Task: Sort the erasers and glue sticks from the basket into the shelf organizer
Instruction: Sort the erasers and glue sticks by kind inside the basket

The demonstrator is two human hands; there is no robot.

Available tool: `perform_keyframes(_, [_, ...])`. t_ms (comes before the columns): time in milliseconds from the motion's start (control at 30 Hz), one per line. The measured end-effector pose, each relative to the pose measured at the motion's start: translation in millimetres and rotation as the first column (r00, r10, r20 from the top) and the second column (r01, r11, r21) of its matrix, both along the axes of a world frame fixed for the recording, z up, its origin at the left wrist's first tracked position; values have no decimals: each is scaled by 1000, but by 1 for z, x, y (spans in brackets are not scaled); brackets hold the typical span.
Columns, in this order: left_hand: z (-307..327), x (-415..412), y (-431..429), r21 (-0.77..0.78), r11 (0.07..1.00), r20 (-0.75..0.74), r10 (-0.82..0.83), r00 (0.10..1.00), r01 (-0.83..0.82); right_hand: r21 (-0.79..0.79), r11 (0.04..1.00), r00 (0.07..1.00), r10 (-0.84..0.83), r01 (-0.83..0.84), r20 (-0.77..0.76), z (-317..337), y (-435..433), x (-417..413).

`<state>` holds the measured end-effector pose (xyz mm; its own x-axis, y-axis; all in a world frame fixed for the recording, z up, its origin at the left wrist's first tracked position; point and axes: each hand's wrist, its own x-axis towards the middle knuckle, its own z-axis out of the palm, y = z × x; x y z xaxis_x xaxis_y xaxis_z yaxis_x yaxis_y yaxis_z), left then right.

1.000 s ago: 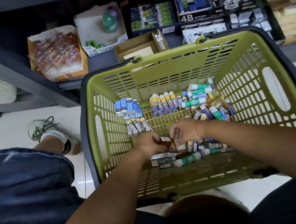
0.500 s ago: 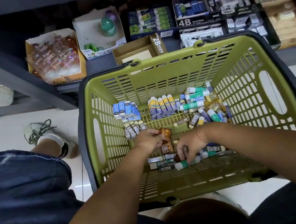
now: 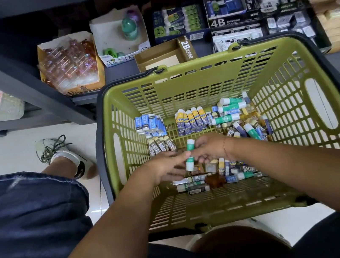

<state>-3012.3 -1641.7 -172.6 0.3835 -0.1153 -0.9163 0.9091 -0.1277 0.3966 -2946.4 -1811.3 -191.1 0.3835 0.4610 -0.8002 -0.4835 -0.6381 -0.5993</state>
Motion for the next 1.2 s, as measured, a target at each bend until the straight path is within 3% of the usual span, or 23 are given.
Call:
perform_keyframes(133, [3, -7, 4, 124, 992, 15, -2, 1000, 0, 18, 999, 996, -37, 39, -79, -2, 20, -11])
perform_keyframes(200, [1, -12, 9, 229, 968, 3, -105, 994, 102, 56, 998, 988, 6, 2, -153, -3, 20, -15])
perform_keyframes(300, [-4, -21, 10, 334, 913, -78, -220, 972, 233, -18, 960, 960, 280, -281, -15, -5, 20, -22])
perform_keyframes(400, [-4, -29, 2, 433, 858, -155, -232, 960, 277, -170, 773, 758, 634, -612, 155, -6, 20, -28])
perform_keyframes(567, [-14, -35, -11, 603, 756, -136, -218, 967, 255, -263, 646, 587, 762, -716, 272, -4, 24, -36])
perform_keyframes(700, [-18, -33, -12, 650, 709, -140, -240, 961, 272, -289, 543, 483, 838, -788, 255, -13, 31, -39])
perform_keyframes(867, [-22, -35, -11, 678, 649, -112, -374, 921, 346, -293, 520, 486, 854, -802, 187, -15, 45, -37])
perform_keyframes(1100, [-15, -35, -4, 514, 808, 42, -359, 933, 287, -400, 372, 375, 924, -838, 75, -20, 56, -32])
perform_keyframes(1200, [-16, -36, -4, 506, 799, 52, -404, 914, 324, -381, 362, 361, 929, -851, 76, -19, 55, -37])
